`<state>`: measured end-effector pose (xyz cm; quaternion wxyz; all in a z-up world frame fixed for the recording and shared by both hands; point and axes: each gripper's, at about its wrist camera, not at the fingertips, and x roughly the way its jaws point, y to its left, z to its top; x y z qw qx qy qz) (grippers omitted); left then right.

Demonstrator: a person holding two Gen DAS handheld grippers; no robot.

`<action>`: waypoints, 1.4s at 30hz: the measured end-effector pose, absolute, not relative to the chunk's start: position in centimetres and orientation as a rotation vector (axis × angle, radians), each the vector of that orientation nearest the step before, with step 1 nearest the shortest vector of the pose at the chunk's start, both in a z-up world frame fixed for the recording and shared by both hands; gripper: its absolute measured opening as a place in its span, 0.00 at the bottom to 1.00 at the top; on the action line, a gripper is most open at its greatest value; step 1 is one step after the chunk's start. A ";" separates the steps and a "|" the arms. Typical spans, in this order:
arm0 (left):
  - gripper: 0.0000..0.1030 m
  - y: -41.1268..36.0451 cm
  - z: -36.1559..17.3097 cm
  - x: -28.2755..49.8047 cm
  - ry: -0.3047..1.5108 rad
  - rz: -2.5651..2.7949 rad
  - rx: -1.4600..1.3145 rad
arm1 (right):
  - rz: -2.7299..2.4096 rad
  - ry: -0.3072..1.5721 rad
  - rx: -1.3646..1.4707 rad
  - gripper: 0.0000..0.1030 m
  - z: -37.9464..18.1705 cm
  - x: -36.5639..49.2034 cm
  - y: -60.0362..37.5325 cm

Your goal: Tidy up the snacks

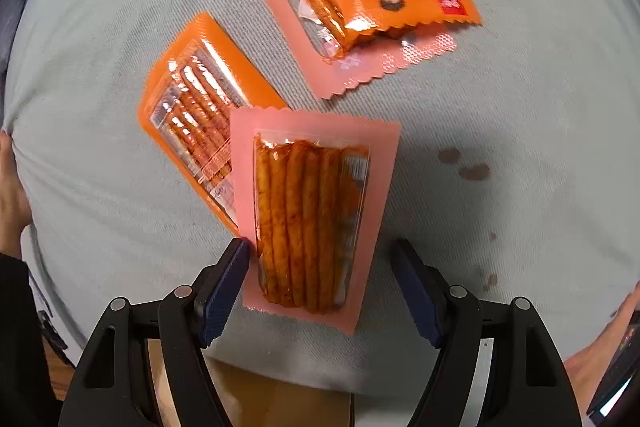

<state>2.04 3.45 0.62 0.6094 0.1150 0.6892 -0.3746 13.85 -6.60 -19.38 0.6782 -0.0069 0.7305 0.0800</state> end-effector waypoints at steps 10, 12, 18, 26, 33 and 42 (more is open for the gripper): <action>0.08 3.4 0.5 1.9 1.605 -0.866 0.212 | 0.221 1.522 -0.020 0.04 -14.9 11.1 -8.5; 0.08 3.2 0.5 1.6 1.602 -0.880 0.197 | 0.215 1.485 -0.004 0.04 -12.9 10.2 -9.7; 0.12 1.5 -0.3 0.5 1.572 -0.869 0.186 | 0.209 1.392 0.087 0.04 -6.3 7.1 -13.7; 0.73 2.0 -0.2 1.9 1.436 -0.683 0.197 | 0.234 1.411 0.101 0.04 -0.8 0.2 -14.7; 0.75 3.7 3.1 1.8 1.175 -0.558 0.303 | 0.358 1.525 0.041 0.04 -1.5 -2.5 -11.0; 0.75 3.7 4.6 0.5 1.036 -0.501 0.475 | 0.331 1.632 0.136 0.31 -5.8 -1.5 -9.6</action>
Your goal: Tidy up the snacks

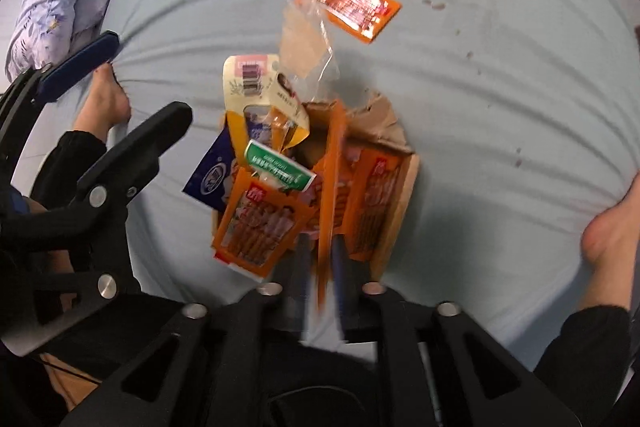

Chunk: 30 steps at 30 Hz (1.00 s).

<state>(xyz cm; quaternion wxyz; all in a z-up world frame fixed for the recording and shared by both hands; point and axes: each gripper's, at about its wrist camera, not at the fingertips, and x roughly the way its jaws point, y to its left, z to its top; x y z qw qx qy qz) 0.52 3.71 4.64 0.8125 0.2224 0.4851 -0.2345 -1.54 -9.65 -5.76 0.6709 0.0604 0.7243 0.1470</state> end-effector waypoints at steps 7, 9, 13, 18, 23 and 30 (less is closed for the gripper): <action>0.76 4.3 5.9 1.1 0.965 -0.443 0.467 | 0.294 1.565 0.112 0.67 -5.4 -0.8 -11.4; 0.76 4.4 6.0 1.2 0.965 -0.430 0.462 | 0.229 1.517 0.105 0.67 -4.8 -0.8 -12.4; 0.76 4.6 6.2 1.1 0.947 -0.403 0.478 | 0.136 1.509 0.114 0.67 -5.3 -0.1 -14.2; 0.76 4.6 6.0 1.3 0.945 -0.389 0.489 | 0.081 1.469 0.096 0.67 -5.5 0.3 -14.3; 0.76 4.7 5.9 1.4 0.945 -0.380 0.489 | 0.057 1.433 0.078 0.67 -5.4 0.4 -14.0; 0.76 4.7 5.8 1.8 0.946 -0.364 0.481 | 0.050 1.444 0.106 0.67 -6.0 0.4 -14.8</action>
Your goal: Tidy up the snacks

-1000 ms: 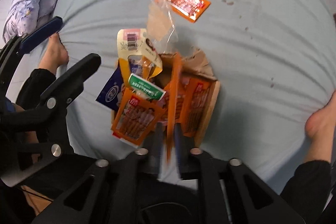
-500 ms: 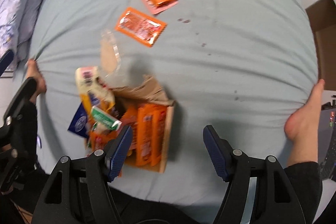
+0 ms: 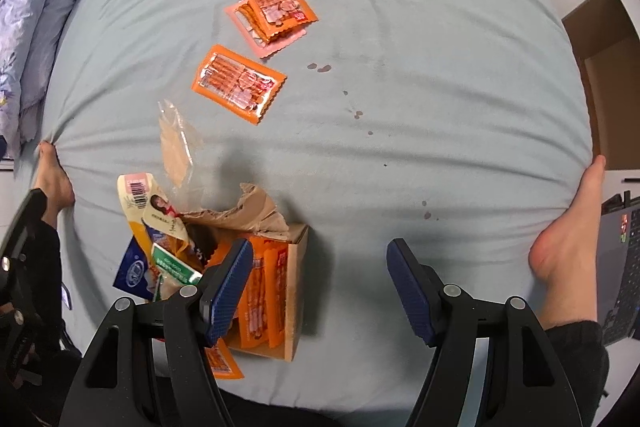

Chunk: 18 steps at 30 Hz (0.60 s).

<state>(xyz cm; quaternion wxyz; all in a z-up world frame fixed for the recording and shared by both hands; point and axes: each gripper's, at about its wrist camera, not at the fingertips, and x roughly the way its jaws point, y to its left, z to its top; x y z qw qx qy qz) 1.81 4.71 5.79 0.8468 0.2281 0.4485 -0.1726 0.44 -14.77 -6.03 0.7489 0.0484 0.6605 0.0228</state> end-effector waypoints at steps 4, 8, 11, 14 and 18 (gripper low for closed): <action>0.76 4.8 5.8 2.0 0.940 -0.349 0.480 | 0.038 1.449 0.077 0.67 -6.4 0.9 -15.2; 0.77 4.8 5.8 2.0 0.938 -0.345 0.481 | 0.030 1.459 0.088 0.67 -6.8 1.1 -15.5; 0.77 4.8 5.8 2.0 0.936 -0.345 0.484 | 0.031 1.457 0.088 0.66 -6.9 1.2 -15.5; 0.77 4.8 5.9 2.0 0.937 -0.345 0.488 | 0.032 1.448 0.073 0.67 -6.8 1.2 -15.4; 0.77 4.8 5.8 2.1 0.936 -0.344 0.491 | 0.035 1.444 0.072 0.67 -6.8 1.1 -15.3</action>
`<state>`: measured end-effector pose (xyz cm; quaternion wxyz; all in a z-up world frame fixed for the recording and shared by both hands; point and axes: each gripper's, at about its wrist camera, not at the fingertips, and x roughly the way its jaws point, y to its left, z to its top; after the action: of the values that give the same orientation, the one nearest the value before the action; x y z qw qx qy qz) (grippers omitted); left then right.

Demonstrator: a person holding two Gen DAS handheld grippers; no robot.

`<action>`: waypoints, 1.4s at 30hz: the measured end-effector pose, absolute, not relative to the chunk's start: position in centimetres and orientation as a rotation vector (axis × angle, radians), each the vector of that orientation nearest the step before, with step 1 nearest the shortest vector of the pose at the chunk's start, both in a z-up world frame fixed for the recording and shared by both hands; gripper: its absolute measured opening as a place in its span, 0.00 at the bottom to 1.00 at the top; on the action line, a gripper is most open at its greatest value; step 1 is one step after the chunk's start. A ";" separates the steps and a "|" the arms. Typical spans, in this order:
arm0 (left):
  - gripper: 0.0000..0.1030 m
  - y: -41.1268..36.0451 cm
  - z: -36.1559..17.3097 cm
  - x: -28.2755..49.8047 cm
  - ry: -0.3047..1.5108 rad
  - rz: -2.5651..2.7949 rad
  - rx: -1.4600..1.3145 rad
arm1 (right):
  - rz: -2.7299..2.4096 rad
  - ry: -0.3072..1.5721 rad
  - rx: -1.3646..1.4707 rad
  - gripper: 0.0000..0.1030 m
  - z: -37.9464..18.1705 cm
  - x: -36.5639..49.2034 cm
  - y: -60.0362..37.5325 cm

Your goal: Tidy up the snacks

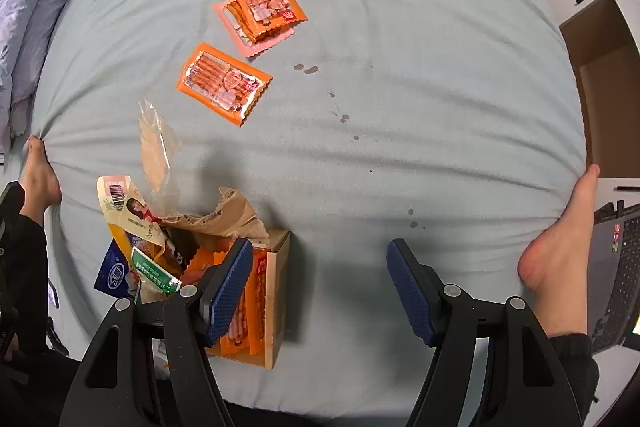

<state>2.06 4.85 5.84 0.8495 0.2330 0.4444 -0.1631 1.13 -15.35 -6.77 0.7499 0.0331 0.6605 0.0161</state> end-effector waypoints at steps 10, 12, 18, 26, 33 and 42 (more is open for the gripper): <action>0.82 6.6 5.7 4.7 0.961 -0.296 0.445 | 0.168 1.240 -0.007 0.67 -5.4 1.3 -14.6; 0.82 7.1 5.4 5.5 0.973 -0.284 0.431 | 0.206 1.200 -0.020 0.67 -5.3 1.6 -14.2; 0.83 8.5 3.9 8.6 1.042 -0.255 0.382 | 0.221 1.274 -0.147 0.66 -6.9 4.4 -12.4; 0.83 10.0 -0.6 13.3 1.256 -0.311 0.262 | 0.190 1.204 -0.142 0.66 -9.2 13.6 -10.9; 0.83 8.5 -6.2 16.3 1.372 -0.362 0.292 | 0.219 1.256 -0.124 0.66 -13.6 21.5 -9.3; 0.83 3.3 -12.8 19.6 1.578 -0.446 0.239 | 0.336 1.279 -0.029 0.36 -16.5 22.0 -11.0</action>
<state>19.55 3.29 -12.85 0.6761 0.1062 0.7017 -0.1983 21.95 -11.05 -16.55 0.7893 -0.0134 0.5937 0.1562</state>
